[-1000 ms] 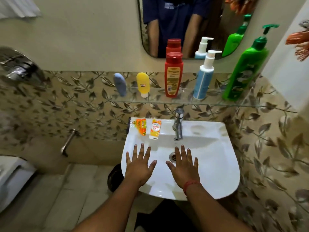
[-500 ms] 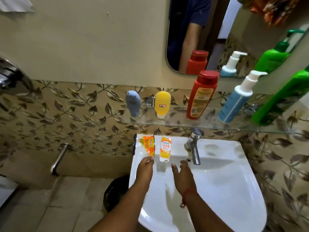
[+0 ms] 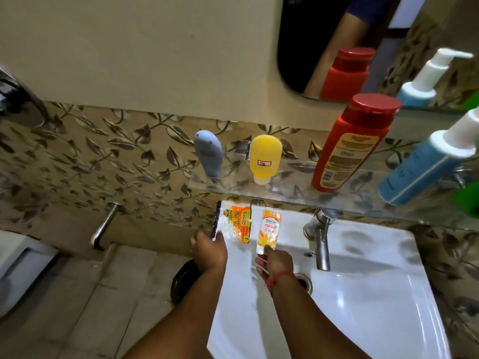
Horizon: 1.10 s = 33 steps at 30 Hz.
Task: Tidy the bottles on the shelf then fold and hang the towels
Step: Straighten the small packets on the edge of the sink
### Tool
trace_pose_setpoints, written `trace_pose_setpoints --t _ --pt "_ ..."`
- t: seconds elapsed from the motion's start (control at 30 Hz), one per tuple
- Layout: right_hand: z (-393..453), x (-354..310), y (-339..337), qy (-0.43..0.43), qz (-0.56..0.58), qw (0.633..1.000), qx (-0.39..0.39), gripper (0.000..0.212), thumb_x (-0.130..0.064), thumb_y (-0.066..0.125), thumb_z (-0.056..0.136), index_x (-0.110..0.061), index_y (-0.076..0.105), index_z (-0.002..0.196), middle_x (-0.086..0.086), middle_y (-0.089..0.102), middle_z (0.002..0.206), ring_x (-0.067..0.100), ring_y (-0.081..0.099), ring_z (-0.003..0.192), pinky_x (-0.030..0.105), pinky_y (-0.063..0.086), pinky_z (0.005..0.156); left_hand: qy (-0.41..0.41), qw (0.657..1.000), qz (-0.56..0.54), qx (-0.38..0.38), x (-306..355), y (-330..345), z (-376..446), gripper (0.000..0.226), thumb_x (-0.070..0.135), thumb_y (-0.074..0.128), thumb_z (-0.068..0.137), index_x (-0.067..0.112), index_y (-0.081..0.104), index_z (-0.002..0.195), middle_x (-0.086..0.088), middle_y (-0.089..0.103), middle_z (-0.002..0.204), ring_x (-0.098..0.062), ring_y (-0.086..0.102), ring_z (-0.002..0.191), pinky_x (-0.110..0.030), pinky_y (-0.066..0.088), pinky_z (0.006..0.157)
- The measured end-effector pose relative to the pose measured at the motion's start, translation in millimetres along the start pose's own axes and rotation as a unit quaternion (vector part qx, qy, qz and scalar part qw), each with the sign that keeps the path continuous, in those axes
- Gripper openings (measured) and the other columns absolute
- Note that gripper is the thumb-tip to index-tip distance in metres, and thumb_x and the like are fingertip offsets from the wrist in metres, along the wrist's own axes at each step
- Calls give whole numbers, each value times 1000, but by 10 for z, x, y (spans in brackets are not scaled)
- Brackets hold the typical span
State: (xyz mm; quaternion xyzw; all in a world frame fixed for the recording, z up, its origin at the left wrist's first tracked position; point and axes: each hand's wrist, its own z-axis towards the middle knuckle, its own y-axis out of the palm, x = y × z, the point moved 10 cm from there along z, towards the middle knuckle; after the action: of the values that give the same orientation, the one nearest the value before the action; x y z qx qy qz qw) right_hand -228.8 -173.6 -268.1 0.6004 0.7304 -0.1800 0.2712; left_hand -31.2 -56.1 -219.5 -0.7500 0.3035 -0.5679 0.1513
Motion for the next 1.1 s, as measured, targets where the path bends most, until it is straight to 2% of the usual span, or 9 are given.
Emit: trace_pose_setpoints --t 0.1,0.17,0.27,0.43,0.53,0.6,0.7,0.9,1.1 --pt "65 -1 -48 -19 -2 1000 12 15 -16 53 98 -6 62 91 9 65 74 20 64 63 29 48 59 15 997 64 -39 52 131 183 29 32 74 86 6 68 98 -16 70 107 -38 62 104 -37 50 88" --pt "108 18 -34 -22 -1 1000 5 13 -16 55 97 -6 62 94 8 67 78 19 66 66 29 51 62 4 998 37 -49 65 151 259 10 14 67 88 13 63 79 -18 72 99 -39 65 96 -31 46 75" --pt "104 28 -6 -39 -12 999 -1 11 -13 56 96 -6 64 96 9 70 81 18 68 69 29 52 63 -24 997 -42 -54 -23 101 346 29 -2 52 85 17 49 64 -23 68 89 -44 64 93 -28 38 69" --pt "-54 146 146 -77 -14 996 32 9 -14 58 94 -11 65 90 11 72 86 21 68 73 34 54 69 -8 989 -61 -135 -188 12 422 8 10 64 89 17 61 89 -10 69 95 -32 66 94 -30 47 78" --pt "-33 162 119 -102 -2 990 98 7 -15 58 94 -11 63 90 13 72 84 22 65 71 38 52 71 27 972 -38 -231 -120 376 505 47 39 74 83 7 61 114 -3 68 102 -23 65 95 -31 51 88" --pt "4 229 147 -92 18 989 113 7 -17 58 94 -11 64 94 10 70 82 22 64 72 38 52 74 53 970 7 -237 -186 637 700 63 59 71 70 16 64 115 -3 70 110 -26 67 100 -39 55 90" --pt "-33 253 249 -103 34 986 127 7 -16 58 94 -11 63 93 11 70 84 23 65 75 36 54 73 80 969 38 -230 -119 678 800 39 42 71 80 20 68 111 -6 71 110 -29 67 100 -40 56 87" --pt "-540 295 708 -199 28 972 123 9 -9 56 96 -1 60 96 16 65 82 22 65 68 35 56 66 83 962 -67 -251 -29 25 813 16 17 62 92 17 70 107 -5 74 105 -24 67 96 -35 54 87" --pt "-930 805 1705 -254 -118 959 37 8 -17 59 96 -13 64 91 6 74 80 21 70 69 37 58 65 21 970 -50 -235 -1022 -829 1405 7 26 58 96 26 63 91 -4 73 89 -27 72 76 -48 62 72"
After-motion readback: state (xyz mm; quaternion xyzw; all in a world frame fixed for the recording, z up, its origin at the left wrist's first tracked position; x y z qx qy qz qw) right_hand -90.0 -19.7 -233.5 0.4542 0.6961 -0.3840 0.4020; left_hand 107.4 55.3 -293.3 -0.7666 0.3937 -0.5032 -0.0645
